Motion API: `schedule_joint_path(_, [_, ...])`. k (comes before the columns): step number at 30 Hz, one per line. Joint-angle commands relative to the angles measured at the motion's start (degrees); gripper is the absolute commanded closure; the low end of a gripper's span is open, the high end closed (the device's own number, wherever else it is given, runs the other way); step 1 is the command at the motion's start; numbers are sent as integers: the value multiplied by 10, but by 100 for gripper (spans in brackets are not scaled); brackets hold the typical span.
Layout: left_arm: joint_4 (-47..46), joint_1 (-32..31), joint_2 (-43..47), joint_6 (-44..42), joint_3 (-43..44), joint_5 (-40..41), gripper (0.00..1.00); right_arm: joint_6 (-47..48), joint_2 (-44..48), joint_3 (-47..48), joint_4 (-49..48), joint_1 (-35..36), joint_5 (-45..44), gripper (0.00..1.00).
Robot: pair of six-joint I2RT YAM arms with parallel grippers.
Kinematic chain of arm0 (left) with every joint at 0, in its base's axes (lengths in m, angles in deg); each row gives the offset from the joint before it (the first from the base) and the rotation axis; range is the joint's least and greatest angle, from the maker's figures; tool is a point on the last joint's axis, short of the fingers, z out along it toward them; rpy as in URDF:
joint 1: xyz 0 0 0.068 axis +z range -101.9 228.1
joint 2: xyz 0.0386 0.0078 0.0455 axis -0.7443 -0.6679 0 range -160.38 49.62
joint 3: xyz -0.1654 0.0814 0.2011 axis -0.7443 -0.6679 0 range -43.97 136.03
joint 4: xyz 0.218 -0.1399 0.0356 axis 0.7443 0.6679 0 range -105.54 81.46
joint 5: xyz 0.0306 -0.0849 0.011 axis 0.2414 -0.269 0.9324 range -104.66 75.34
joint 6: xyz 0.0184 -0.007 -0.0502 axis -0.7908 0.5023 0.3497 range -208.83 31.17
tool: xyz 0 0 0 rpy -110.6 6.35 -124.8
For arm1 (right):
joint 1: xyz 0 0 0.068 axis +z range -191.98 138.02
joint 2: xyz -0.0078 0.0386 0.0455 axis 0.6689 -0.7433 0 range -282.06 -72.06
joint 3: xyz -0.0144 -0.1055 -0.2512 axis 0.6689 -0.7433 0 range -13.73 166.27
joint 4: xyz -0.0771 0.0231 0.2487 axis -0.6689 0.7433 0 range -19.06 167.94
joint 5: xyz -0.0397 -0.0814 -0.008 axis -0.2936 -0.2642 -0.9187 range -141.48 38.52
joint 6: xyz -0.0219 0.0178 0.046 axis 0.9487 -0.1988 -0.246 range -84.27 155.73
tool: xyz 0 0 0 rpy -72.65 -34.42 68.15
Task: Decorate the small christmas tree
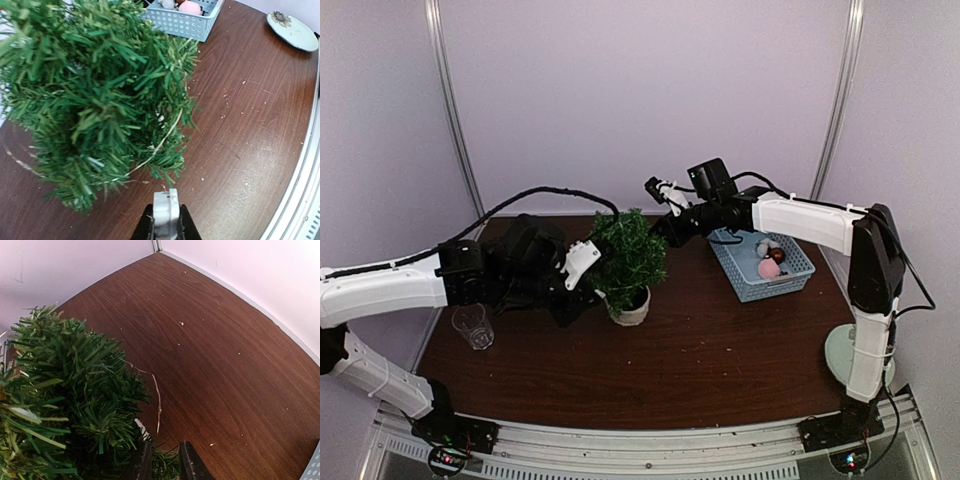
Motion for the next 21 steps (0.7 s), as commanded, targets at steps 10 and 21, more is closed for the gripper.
schedule_joint_path(10, [-17, -3, -28, -11, 26, -26, 100, 3, 7, -1, -8, 4, 8, 81])
schedule_joint_path(21, [-71, -3, -88, -15, 25, -14, 100, 3, 5, 0, -9, 5, 9, 81])
